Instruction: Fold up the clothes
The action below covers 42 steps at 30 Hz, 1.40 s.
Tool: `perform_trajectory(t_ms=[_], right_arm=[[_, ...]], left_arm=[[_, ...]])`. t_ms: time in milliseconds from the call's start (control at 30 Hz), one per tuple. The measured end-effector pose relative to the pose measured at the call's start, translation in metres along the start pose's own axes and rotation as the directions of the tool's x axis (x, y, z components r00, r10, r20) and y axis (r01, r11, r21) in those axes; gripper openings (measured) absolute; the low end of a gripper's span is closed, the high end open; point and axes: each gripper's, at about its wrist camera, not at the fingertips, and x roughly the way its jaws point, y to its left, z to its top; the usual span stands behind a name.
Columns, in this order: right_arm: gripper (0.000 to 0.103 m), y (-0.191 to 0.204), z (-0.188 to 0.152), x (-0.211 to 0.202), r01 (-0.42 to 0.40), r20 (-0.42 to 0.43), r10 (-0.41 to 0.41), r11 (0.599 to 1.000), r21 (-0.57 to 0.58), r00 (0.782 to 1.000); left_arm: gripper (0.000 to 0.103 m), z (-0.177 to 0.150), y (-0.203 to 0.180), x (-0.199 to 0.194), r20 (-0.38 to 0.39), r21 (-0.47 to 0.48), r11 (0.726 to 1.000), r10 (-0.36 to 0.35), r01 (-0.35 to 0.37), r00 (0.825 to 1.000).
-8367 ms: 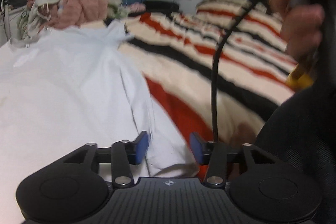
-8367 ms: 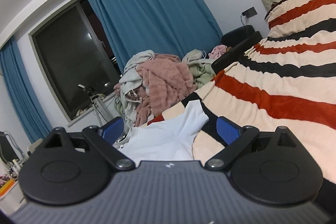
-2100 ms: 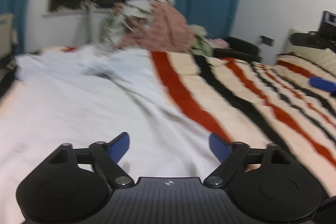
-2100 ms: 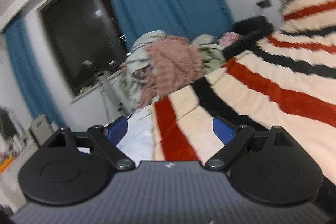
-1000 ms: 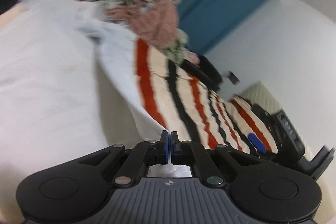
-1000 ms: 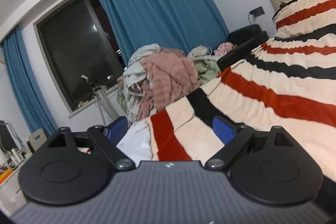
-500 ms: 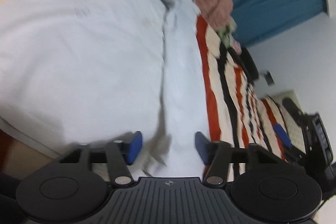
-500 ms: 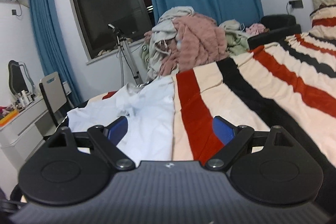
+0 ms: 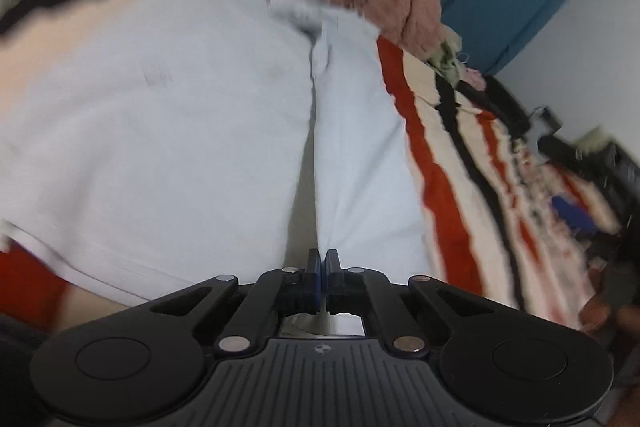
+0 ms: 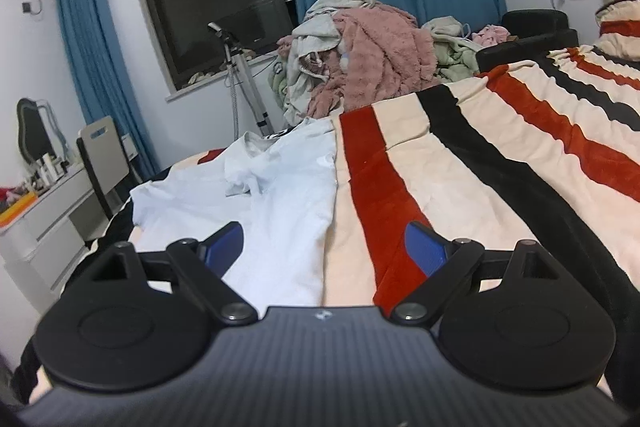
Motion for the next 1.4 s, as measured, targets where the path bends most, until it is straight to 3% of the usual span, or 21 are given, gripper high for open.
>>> perform_trajectory(t_ms=[100, 133, 200, 267, 367, 500, 567, 633, 767, 933, 1100, 1200, 1300, 1400], right_arm=[[0.089, 0.008, -0.002, -0.005, -0.011, 0.002, 0.011, 1.000, -0.026, 1.000], [0.089, 0.011, -0.003, -0.007, -0.019, 0.000, 0.019, 0.999, -0.033, 1.000], [0.089, 0.016, -0.005, -0.012, -0.028, 0.004, 0.028, 0.998, -0.050, 1.000], [0.089, 0.022, -0.006, -0.019, -0.033, 0.018, 0.035, 0.997, -0.063, 0.999], [0.089, 0.029, -0.005, -0.033, -0.042, 0.045, 0.045, 0.996, -0.073, 0.998], [0.089, 0.045, 0.004, -0.051, -0.066, 0.052, 0.070, 0.995, -0.073, 0.996], [0.089, 0.056, 0.010, -0.061, -0.063, 0.057, 0.069, 0.993, -0.099, 0.996], [0.089, 0.065, 0.020, -0.070, -0.066, 0.060, 0.073, 0.992, -0.107, 0.996], [0.089, 0.081, 0.047, -0.088, -0.086, 0.056, 0.092, 0.992, -0.097, 0.994], [0.089, 0.104, 0.087, -0.086, -0.117, 0.006, 0.118, 0.988, -0.097, 0.993], [0.089, 0.129, 0.118, -0.053, -0.125, -0.049, 0.118, 0.975, -0.182, 0.992], [0.089, 0.145, 0.124, -0.015, -0.121, -0.081, 0.104, 0.962, -0.245, 0.991], [0.089, 0.163, 0.113, 0.044, -0.135, -0.127, 0.099, 0.940, -0.314, 0.987], [0.089, 0.184, 0.092, 0.112, -0.172, -0.163, 0.117, 0.910, -0.379, 0.980]], left_arm=[[0.004, -0.006, -0.009, -0.006, 0.007, 0.043, 0.999, 0.010, -0.010, 1.000], [0.011, -0.006, -0.013, -0.007, 0.011, 0.055, 0.998, 0.006, -0.006, 1.000], [0.032, -0.007, -0.019, -0.019, 0.037, 0.074, 0.997, -0.001, -0.002, 0.999], [0.062, -0.003, -0.027, -0.031, 0.068, 0.102, 0.995, 0.001, -0.008, 0.998], [0.086, 0.006, -0.041, -0.060, 0.141, 0.154, 0.986, 0.043, -0.065, 0.989], [0.092, 0.020, -0.057, -0.112, 0.196, 0.196, 0.975, 0.066, -0.105, 0.978], [0.102, 0.028, -0.067, -0.144, 0.247, 0.234, 0.963, 0.078, -0.137, 0.966], [0.103, 0.037, -0.075, -0.176, 0.295, 0.243, 0.955, 0.092, -0.168, 0.951], [0.103, 0.062, -0.082, -0.221, 0.329, 0.205, 0.962, 0.108, -0.182, 0.938], [0.103, 0.097, -0.081, -0.233, 0.290, 0.143, 0.972, 0.142, -0.189, 0.947], [0.103, 0.137, -0.064, -0.200, 0.293, 0.135, 0.965, 0.176, -0.223, 0.940], [0.103, 0.149, -0.031, -0.159, 0.306, 0.064, 0.973, 0.194, -0.224, 0.932], [0.102, 0.155, 0.002, -0.118, 0.302, -0.018, 0.971, 0.232, -0.237, 0.925], [0.102, 0.161, 0.025, -0.086, 0.283, -0.017, 0.958, 0.278, -0.285, 0.918]])
